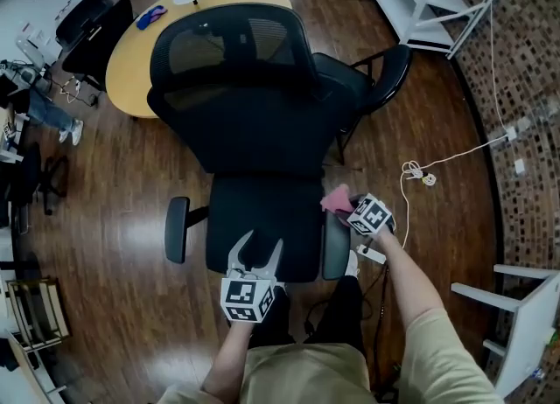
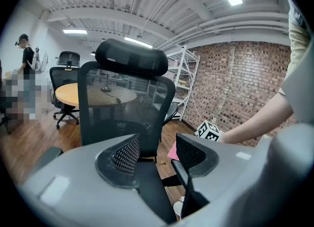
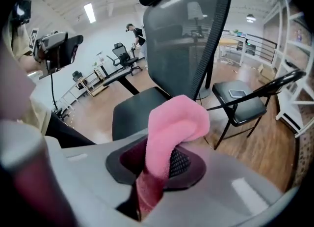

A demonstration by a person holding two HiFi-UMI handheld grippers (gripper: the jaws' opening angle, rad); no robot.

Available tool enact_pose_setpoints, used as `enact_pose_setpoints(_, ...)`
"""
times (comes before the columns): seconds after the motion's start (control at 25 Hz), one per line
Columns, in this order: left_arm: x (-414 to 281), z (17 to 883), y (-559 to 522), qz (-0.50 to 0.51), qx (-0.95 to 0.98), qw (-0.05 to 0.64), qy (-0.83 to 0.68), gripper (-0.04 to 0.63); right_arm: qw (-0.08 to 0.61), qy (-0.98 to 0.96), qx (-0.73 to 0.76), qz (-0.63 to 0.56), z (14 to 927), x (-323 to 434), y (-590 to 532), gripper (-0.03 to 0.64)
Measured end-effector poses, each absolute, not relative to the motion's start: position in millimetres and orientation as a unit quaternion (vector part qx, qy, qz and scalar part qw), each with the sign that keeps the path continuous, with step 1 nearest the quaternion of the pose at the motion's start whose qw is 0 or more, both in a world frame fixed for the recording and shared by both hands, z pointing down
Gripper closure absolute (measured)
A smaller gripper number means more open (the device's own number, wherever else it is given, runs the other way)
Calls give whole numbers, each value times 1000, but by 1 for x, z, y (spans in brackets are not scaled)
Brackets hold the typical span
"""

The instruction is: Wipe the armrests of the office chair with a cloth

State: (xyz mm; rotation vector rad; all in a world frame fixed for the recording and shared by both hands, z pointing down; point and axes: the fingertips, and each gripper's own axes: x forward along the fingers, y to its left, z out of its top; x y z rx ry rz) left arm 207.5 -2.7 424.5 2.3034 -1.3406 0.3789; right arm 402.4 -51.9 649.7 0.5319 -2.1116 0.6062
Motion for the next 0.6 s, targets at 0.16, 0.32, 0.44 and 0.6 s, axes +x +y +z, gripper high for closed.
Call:
enact_pose_setpoints(0.16,208,425,2,135,833,230,-485,383,384,-863,216,245,651,393,-18,543)
enact_pose_setpoints(0.32,226,419,-6,121,843,229,-471,383,380,-873,189,241,648,387,56,543)
enact_pose_setpoints(0.44,240,412,-13,114,855,222,-456,383,389,-874,153,249,649,374,121,543)
enact_pose_setpoints(0.6,245,406,-17,112,865,214,-440,383,405,-862,121,279,656,349,193,543)
